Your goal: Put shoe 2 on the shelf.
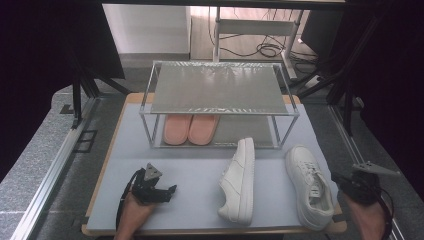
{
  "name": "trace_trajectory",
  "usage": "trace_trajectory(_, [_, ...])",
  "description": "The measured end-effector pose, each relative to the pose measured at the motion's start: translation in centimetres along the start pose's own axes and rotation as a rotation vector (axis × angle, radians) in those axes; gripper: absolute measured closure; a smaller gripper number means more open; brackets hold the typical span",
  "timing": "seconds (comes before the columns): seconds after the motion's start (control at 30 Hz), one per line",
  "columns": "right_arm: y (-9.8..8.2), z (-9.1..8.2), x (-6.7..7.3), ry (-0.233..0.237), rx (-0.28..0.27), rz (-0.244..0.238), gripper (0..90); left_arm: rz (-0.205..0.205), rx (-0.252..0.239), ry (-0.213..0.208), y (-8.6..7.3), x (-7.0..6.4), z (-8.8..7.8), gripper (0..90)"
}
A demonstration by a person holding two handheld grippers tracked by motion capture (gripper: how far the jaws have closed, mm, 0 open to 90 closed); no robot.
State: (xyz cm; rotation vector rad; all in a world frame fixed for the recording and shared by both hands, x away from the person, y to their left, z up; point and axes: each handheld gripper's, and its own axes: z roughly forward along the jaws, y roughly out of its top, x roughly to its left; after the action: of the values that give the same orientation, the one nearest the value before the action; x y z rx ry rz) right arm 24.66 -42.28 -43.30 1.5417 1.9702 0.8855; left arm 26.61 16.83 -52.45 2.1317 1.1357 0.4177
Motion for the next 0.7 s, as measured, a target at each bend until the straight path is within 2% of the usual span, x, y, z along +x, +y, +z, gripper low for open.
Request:
trace_trajectory(0.3, [1.6,-1.0,1.1,-0.014,-0.034,-0.02,90.0,0.0,0.0,0.0,0.0,0.0,0.0,13.4])
trace_trajectory(0.37, [1.9,-1.1,1.3,-0.002,-0.037,-0.019,90.0,0.0,0.0,0.0,0.0,0.0,0.0,13.4])
trace_trajectory(0.63, [3.0,-1.3,3.5,0.06,-0.051,-0.077,90.0,0.0,0.0,0.0,0.0,0.0,0.0,13.4])
trace_trajectory(0.67, [3.3,-1.2,4.4,0.093,-0.052,-0.104,90.0,0.0,0.0,0.0,0.0,0.0,0.0,13.4])
trace_trajectory(0.7, [3.3,-1.2,4.4,0.093,-0.052,-0.104,90.0,0.0,0.0,0.0,0.0,0.0,0.0,13.4])
